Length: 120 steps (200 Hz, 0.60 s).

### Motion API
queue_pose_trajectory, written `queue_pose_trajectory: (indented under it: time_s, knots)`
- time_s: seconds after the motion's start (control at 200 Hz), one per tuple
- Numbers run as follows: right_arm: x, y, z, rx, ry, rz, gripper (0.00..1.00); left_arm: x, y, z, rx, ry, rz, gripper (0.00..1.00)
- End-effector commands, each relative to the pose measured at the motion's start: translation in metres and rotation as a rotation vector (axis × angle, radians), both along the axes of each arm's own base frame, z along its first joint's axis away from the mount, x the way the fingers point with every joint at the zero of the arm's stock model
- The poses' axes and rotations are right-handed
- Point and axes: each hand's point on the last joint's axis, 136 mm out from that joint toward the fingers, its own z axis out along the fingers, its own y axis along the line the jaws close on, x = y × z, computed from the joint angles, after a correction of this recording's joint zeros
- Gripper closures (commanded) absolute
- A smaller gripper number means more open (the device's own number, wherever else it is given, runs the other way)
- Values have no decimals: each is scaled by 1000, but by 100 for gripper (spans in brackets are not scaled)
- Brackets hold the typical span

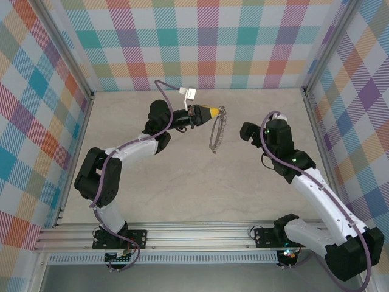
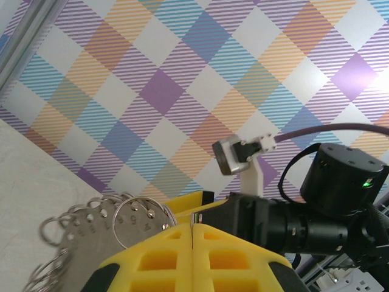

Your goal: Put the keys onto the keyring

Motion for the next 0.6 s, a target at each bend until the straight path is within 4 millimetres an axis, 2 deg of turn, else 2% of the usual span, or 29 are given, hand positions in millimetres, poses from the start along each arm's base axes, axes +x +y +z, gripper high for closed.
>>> queue_pose_trajectory:
  time_s: [0.0,0.19,0.32,0.46,0.595]
  knots:
    - [8,24,53,167,-112,78,3,-5,3,17,-46,-72,11,100]
    - [3,68,89,414,-165,277,12,-1,4,15,-46,-51,29,100]
    - [1,90,102,584,-198,403,21,6,7,13,-56,-18,57,100]
    - [4,107,100,660,-189,488,33,11,12,12,-61,3,79,100]
    - [12,116,92,678,-175,520,40,13,13,13,-76,19,80,100]
